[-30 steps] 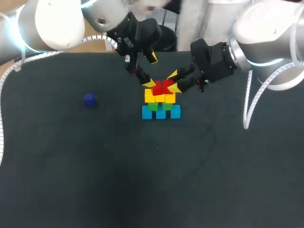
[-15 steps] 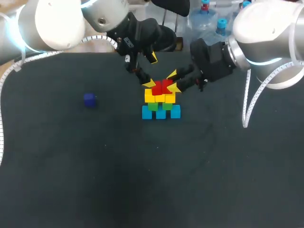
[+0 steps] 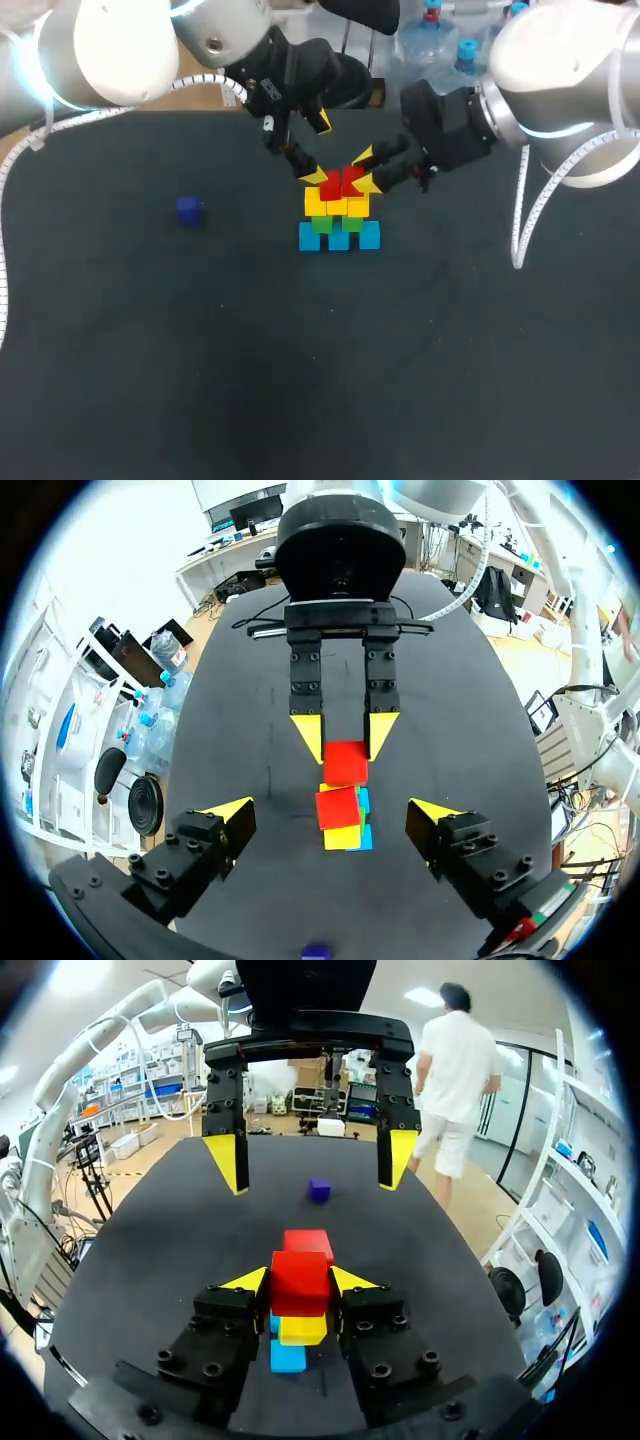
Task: Place the blue cubes, place green cubes on the blue cubes, place the yellow cubes on the green cubes, then place the red cubes on the yellow cubes, and place purple cube on the red cubes.
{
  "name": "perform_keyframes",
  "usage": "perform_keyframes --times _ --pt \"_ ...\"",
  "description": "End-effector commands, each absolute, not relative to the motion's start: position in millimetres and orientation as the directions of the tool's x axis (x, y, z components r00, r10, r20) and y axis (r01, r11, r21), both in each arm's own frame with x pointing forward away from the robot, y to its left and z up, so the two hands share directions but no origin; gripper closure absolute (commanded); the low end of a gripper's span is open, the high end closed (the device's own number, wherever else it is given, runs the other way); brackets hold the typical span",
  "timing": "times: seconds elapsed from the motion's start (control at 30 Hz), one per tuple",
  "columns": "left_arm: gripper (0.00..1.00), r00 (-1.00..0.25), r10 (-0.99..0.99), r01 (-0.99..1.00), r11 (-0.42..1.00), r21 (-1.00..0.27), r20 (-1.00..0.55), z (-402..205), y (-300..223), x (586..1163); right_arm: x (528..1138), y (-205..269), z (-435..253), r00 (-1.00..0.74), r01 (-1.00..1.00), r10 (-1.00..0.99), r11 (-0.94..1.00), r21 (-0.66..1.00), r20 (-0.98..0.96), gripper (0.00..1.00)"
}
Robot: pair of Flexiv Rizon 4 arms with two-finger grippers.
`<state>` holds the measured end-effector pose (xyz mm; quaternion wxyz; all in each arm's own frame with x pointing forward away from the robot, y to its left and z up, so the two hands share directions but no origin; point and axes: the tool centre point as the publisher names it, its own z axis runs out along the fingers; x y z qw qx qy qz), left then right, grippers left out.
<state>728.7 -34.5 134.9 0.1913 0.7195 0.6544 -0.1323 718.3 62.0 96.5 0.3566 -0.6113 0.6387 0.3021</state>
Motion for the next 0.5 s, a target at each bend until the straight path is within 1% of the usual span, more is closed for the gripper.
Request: perform_keyframes --times 0.03,0.5 --pt "0.00 0.112 0.890 0.992 -0.073 0.103 -0.443 134.5 -33.4 729.1 718.4 59.7 95.7 0.003 -0.996 -0.566 0.070 -0.051 -0.825 1.00" --pt "0.00 0.112 0.890 0.992 -0.073 0.103 -0.443 134.5 -33.4 729.1 721.7 55.5 90.6 0.004 -0.997 -0.565 0.062 -0.047 -0.825 1.00"
